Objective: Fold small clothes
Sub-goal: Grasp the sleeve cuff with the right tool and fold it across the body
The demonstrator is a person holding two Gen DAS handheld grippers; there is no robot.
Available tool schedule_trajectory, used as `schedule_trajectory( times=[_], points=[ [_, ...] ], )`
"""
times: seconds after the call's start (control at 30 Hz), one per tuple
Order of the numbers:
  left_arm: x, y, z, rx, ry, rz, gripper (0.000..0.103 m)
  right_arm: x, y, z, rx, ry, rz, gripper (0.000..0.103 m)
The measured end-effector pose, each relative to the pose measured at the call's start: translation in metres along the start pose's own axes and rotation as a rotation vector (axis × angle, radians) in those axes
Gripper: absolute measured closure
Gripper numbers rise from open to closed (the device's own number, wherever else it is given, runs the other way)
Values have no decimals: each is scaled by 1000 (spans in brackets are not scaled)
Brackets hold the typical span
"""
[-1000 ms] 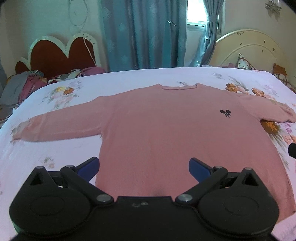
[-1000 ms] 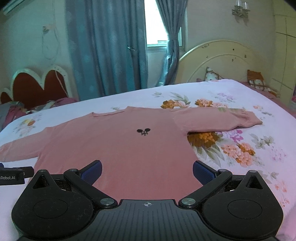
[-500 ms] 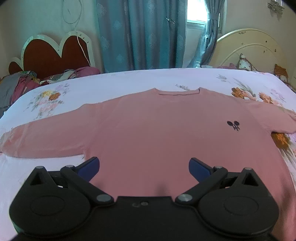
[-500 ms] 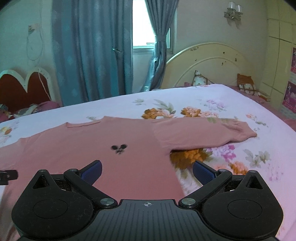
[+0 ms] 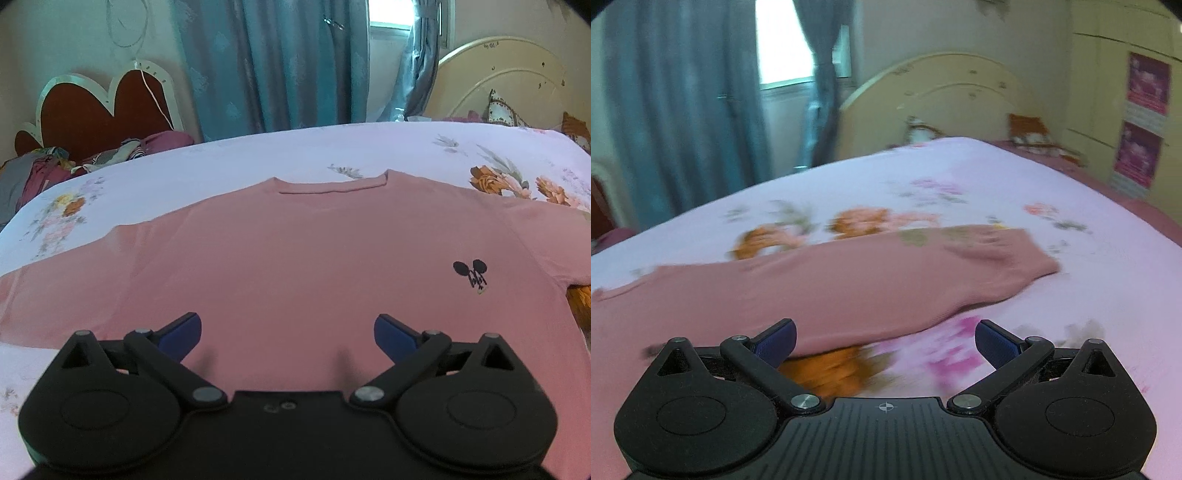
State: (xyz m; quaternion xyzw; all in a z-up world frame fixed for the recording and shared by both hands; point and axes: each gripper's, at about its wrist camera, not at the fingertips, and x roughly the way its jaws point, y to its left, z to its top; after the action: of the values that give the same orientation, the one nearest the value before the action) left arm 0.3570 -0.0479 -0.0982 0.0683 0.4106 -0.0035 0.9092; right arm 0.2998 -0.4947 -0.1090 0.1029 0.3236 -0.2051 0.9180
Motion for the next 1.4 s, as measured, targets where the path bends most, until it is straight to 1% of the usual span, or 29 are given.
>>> schedule_trajectory(
  times=[0.1,0.13,0.17,0.2,0.27,0.33,0.47,0.53,0.57,0.6,0.63,0.7,0.8,0.9,0.97,1.07,1.17,1.3,1.4],
  points=[
    [7,-10,3,11,2,10,4,28,-34,7,36,23,-53,1],
    [10,-12,5,15,7,16,4,37,-46,9,56,31,-67,3],
    [12,-14,5,18,13,21,4,46,-57,12,71,39,-79,10],
    [15,-16,6,21,19,28,4,55,-65,14,81,55,-92,25],
    [19,-18,7,26,30,38,4,74,-81,17,125,83,-116,26],
    [22,-19,9,29,37,48,4,87,-98,19,182,101,-115,26],
    [30,-20,13,37,43,71,5,107,-118,25,260,112,-131,27],
    [33,-19,14,34,53,73,8,118,-123,27,279,109,-140,56],
    [35,-18,15,29,56,69,9,120,-124,29,272,100,-151,60],
    [36,-17,15,24,61,63,10,121,-125,30,272,92,-146,74],
    [37,-16,15,19,65,59,11,124,-127,32,280,91,-135,92],
    [38,-14,15,17,68,56,14,122,-126,35,286,78,-112,93],
    [38,-11,15,19,65,59,19,108,-115,41,254,20,-94,93],
    [37,-4,16,8,61,49,21,88,-90,51,202,-33,-32,93],
    [35,3,16,-6,51,48,22,71,-61,59,143,-76,20,94],
    [31,18,14,-35,35,45,22,43,-7,68,65,-130,126,94],
    [29,35,11,-51,23,41,22,15,51,71,13,-161,247,94],
    [26,64,4,-76,14,44,22,-17,140,55,-77,-161,408,94],
    [25,85,0,-87,9,61,22,-35,207,28,-151,-124,519,94]
  ],
)
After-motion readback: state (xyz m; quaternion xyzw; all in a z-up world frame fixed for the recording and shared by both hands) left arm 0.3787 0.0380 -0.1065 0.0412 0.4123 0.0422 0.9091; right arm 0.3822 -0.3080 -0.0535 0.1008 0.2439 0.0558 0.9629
